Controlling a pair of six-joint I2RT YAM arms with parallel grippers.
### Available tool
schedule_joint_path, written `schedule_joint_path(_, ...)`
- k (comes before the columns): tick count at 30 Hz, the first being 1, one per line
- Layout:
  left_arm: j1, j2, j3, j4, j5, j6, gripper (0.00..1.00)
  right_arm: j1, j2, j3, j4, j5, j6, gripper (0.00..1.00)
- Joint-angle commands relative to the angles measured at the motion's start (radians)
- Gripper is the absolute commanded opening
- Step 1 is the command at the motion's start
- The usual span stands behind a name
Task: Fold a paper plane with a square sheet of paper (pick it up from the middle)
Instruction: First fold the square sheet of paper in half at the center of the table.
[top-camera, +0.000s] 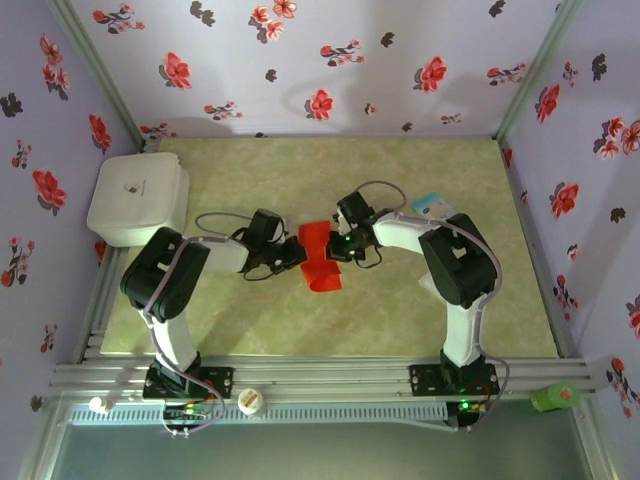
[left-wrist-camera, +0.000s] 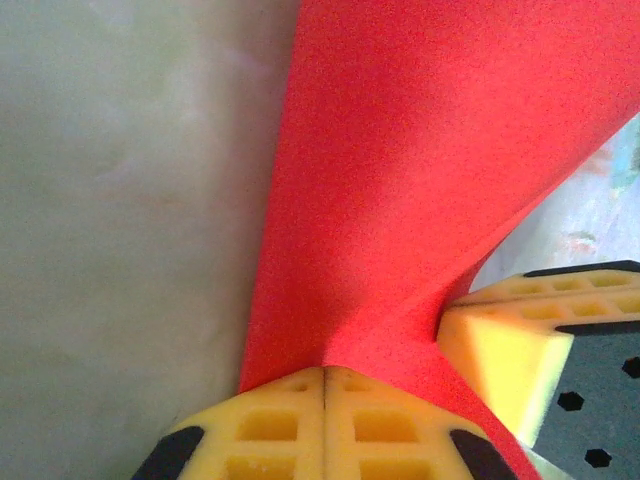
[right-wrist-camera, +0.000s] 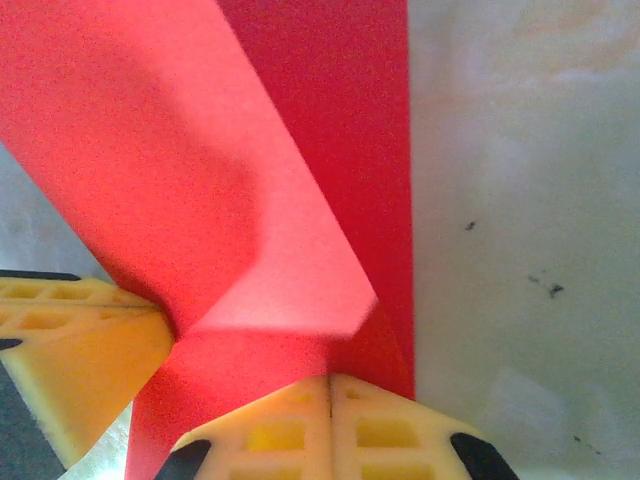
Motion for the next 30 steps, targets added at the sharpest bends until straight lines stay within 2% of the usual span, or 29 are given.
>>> schedule_joint_path(1,-0.009,-0.073,0.03,-0.172,-0.053,0.035,0.0,-0.003,0.031,-0.054,-0.104,0.084,0.013,0.0)
schedule_joint_path(6,-0.052,-0.137,0.063,-0.199,-0.038,-0.024,0.0,-0.002,0.021,-0.056,-0.105,0.09,0.015,0.0)
schedule_joint_path(15,-0.068,-0.05,0.022,-0.103,-0.004,-0.075,0.0,-0.002,0.016,-0.061,-0.109,0.093,0.014,0.0)
schedule_joint_path(23,-0.066,-0.006,-0.052,-0.11,-0.028,-0.033,0.0,-0.002,0.014,-0.071,-0.108,0.099,0.014,0.0)
schedule_joint_path(30,-0.071,-0.081,-0.06,-0.143,-0.037,-0.016,0.0,-0.002,0.013,-0.068,-0.111,0.103,0.014,0.0)
